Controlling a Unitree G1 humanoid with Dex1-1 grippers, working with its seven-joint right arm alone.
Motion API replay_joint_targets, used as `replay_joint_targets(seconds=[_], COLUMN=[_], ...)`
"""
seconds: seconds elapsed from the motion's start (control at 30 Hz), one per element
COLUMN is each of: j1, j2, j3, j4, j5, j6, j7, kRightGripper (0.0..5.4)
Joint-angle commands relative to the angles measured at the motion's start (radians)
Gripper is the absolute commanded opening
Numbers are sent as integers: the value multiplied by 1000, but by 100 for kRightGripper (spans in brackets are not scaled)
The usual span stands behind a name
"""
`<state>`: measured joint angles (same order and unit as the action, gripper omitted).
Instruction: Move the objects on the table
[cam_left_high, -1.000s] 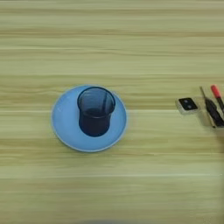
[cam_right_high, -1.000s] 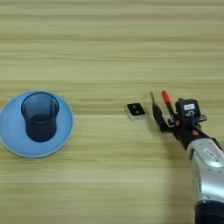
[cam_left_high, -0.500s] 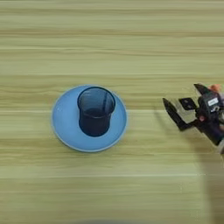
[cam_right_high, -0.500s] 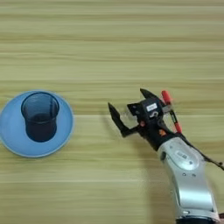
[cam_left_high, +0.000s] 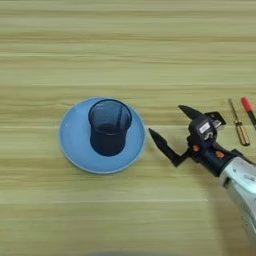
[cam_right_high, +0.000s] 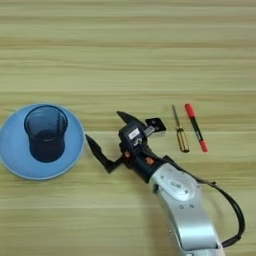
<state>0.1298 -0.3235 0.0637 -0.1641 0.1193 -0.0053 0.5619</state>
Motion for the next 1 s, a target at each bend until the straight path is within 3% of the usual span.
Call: replay_joint_targets(seconds=[0.03,0.27,0.53,1.0], j1=[-27,-4,-40,-91], j2=[6,11,41,38], j3=[50,107,149,158], j4=[-65,-110,-78,-24], j5=[-13,2,-13,-34], j6=[-2,27,35,39], j7=[3,51,49,50], kRightGripper=[537,537,537,537])
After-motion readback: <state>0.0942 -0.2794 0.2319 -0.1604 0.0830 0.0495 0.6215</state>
